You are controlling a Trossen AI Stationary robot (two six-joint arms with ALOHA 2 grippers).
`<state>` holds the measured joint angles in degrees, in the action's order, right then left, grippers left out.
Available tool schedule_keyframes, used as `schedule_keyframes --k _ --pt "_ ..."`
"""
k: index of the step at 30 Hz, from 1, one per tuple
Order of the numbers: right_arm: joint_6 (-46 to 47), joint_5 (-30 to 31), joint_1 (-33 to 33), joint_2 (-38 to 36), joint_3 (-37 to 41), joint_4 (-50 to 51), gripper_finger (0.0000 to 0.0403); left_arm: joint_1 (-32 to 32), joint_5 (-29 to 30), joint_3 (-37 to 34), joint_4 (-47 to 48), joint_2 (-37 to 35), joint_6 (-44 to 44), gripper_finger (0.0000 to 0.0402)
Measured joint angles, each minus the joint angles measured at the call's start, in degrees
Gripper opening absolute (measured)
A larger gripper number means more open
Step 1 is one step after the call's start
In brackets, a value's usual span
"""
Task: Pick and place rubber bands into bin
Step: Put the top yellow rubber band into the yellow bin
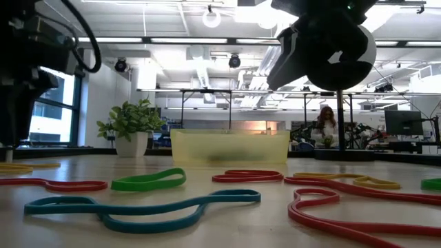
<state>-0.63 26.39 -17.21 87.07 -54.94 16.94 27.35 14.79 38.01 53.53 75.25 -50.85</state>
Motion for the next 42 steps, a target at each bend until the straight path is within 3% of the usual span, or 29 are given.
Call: schedule_keyframes --k 20,30,42 --pt "-0.9 -0.3 0.0 0.0 0.0 -1.7 0.0134 0.0 -0.9 -11.1 -12.5 -4.9 -2.2 0.0129" --pt "-0.9 -0.2 0.0 0.0 0.0 -1.8 0.0134 0.0 -1.1 -12.2 -14.2 -5.0 -2.4 0.0125" --pt "-0.7 -0.2 0.0 0.0 0.0 -1.8 0.0134 0.0 -1.7 -12.3 -15.0 -5.0 0.1 0.0007"
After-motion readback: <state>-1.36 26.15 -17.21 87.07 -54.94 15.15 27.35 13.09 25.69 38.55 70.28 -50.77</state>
